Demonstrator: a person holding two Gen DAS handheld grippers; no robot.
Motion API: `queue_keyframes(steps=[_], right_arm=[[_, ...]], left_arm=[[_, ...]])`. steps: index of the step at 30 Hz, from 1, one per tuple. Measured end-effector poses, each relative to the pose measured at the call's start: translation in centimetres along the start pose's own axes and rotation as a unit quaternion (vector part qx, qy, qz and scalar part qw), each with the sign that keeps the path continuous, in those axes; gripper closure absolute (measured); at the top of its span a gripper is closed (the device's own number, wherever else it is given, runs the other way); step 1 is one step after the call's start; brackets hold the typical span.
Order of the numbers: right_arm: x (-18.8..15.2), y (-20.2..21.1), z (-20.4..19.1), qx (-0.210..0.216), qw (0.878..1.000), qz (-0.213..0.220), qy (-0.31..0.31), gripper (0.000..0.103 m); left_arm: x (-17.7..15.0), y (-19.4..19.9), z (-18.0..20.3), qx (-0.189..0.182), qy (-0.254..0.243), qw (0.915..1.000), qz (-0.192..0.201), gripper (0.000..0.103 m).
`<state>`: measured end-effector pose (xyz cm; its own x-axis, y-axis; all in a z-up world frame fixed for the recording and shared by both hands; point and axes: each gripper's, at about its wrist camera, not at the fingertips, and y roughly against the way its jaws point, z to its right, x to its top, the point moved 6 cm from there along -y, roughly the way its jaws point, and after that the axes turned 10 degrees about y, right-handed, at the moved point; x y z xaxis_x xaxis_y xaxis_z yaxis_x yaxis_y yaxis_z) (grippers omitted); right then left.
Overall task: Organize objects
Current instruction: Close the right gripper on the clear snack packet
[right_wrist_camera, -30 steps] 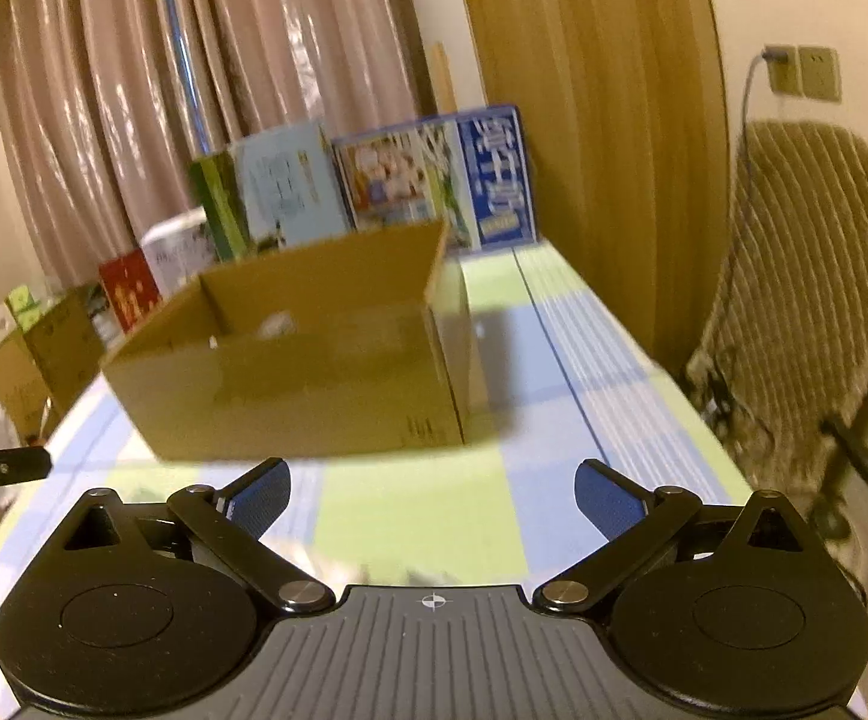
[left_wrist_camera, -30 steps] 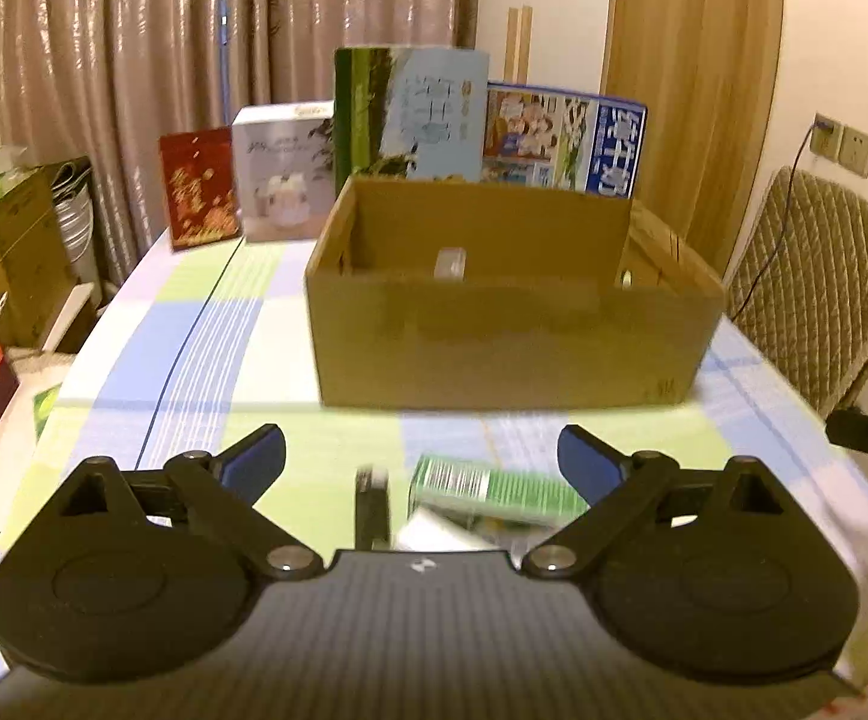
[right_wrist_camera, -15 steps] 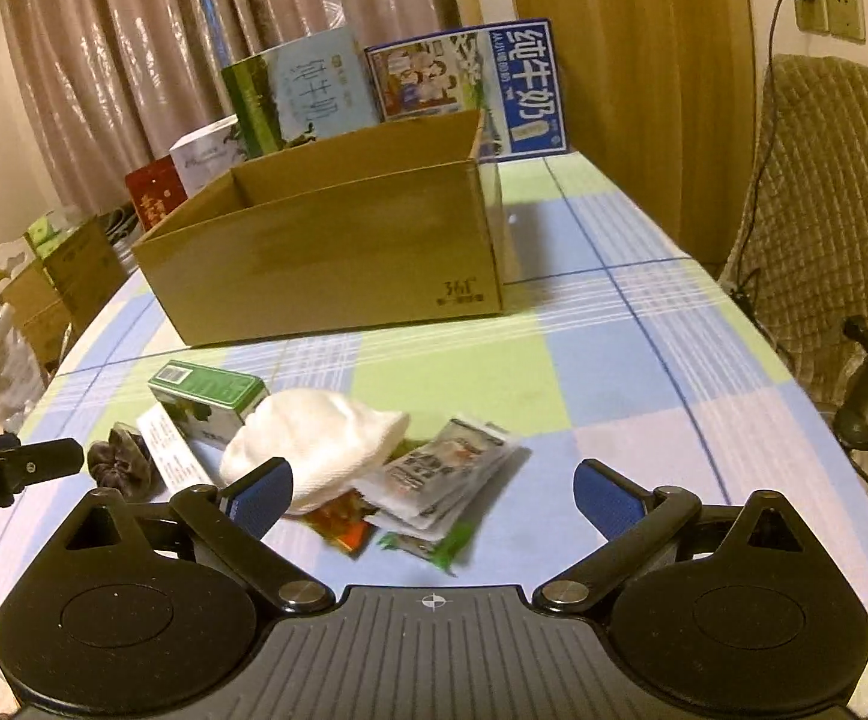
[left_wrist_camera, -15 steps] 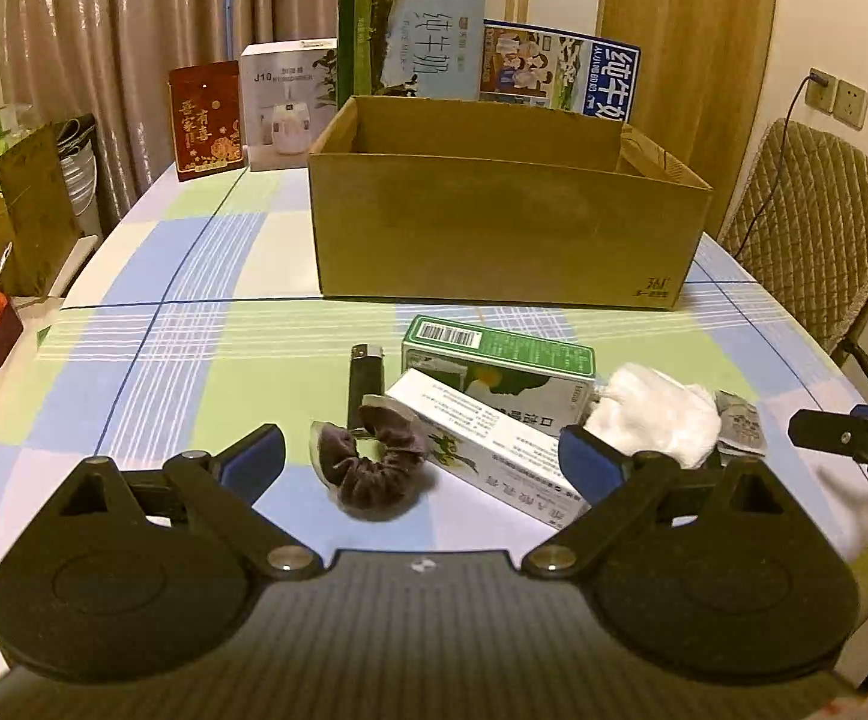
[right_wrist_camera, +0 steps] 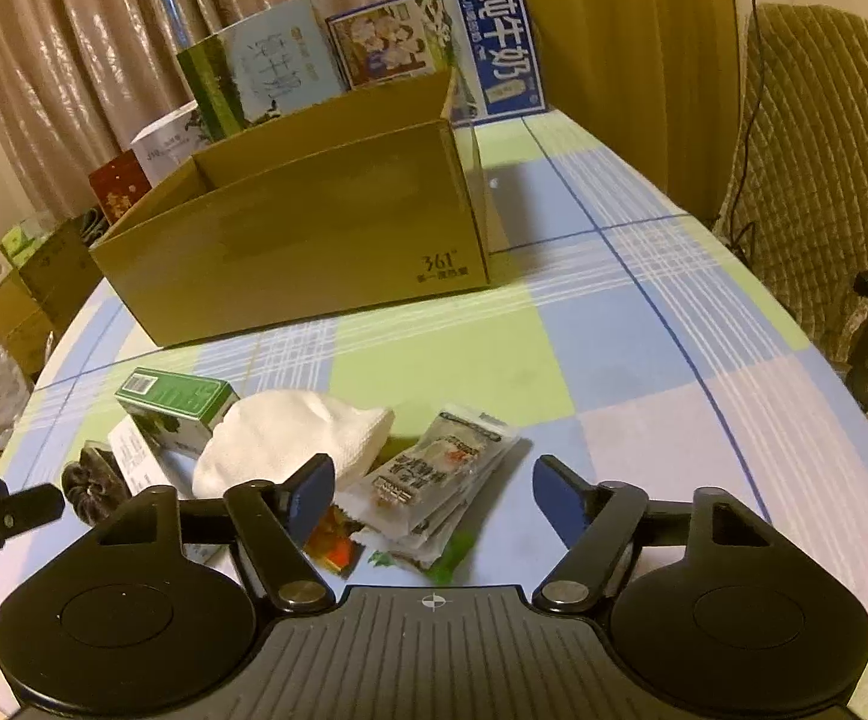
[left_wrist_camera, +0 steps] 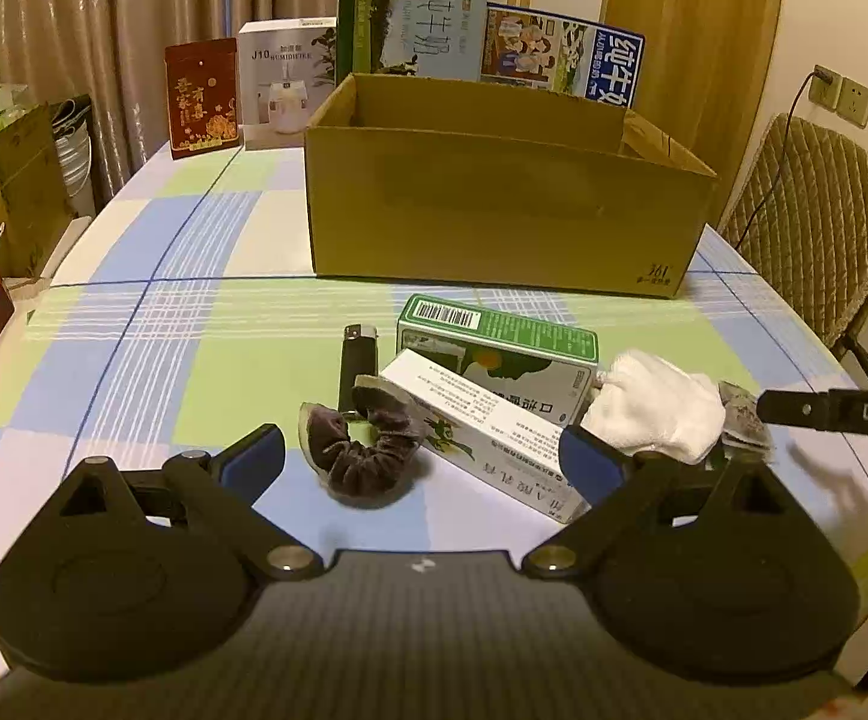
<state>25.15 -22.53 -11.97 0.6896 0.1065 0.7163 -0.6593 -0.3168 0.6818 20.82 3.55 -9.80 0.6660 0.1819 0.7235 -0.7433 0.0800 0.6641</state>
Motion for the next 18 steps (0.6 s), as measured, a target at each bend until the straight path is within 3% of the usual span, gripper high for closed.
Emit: queue_keyframes(steps=[15,18], right_arm=[[0.4,-3.9,0.1,-0.017,0.999,-0.035,0.001,0.046],[0.4,-4.1,0.1,-0.015,0.999,-0.037,-0.002,0.053]], left_arm=[[-0.4,-1.7,0.5,-0.003,0.001,0.9999,-0.015,0.007],[-0.5,-1.9,0.6,-0.005,0.001,0.9998,-0.018,0.007]])
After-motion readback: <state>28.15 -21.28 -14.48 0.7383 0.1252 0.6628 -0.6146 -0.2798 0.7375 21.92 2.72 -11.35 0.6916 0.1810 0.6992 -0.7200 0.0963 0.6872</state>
